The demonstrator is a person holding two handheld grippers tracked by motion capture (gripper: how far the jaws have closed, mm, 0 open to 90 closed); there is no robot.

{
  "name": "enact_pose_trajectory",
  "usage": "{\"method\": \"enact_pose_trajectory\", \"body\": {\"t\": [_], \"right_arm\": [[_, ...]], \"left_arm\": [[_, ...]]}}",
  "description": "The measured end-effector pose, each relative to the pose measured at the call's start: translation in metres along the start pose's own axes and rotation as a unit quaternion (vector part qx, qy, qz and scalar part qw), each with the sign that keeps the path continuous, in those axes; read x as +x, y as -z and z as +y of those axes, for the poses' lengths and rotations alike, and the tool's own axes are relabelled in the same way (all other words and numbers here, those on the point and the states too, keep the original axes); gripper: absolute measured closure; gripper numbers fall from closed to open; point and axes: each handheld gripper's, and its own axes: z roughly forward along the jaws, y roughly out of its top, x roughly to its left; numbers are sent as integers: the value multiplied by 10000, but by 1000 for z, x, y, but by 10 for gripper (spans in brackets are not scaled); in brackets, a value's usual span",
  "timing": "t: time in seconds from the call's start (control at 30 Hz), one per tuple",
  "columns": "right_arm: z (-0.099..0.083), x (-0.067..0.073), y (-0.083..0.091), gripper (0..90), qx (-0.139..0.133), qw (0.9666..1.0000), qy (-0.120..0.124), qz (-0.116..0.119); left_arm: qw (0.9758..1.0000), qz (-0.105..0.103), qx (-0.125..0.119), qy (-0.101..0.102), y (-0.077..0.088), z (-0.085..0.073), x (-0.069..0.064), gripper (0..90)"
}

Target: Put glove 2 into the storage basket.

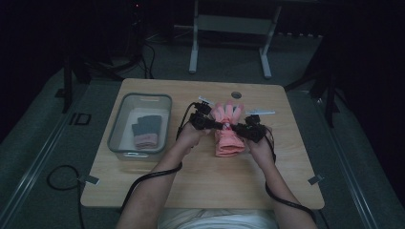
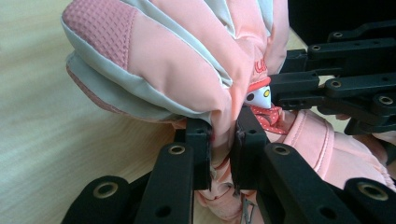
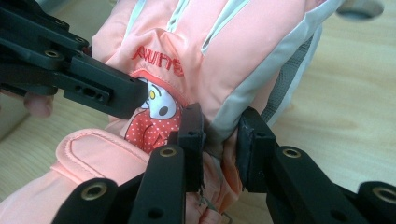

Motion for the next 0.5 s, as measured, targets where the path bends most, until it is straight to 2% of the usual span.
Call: {"method": "enact_pose_trajectory", "body": {"t": [0.13,0.2,0.37,0.43,0.47,0.5], "right_arm": [[11,8,9,741,-160,9999,58,19],[18,13,12,742,-258,9996,93,30],[32,23,17,742,-385,9991,154,77],[36,26,17,742,-401,9990,188,93],[44,34,17,741,-462,9986,238,127],[47,37,17,741,-475,9984,250,160]], "left_arm": [[9999,32,-108,-116,19,9,-6,796],[9998,-15,-169,-89,26,12,-6,796],[9996,42,-263,-136,48,18,-6,796],[9996,42,-263,-136,48,18,-6,796],[9992,103,-350,-157,65,21,-5,796],[9990,105,-401,-140,70,21,-4,796]]}}
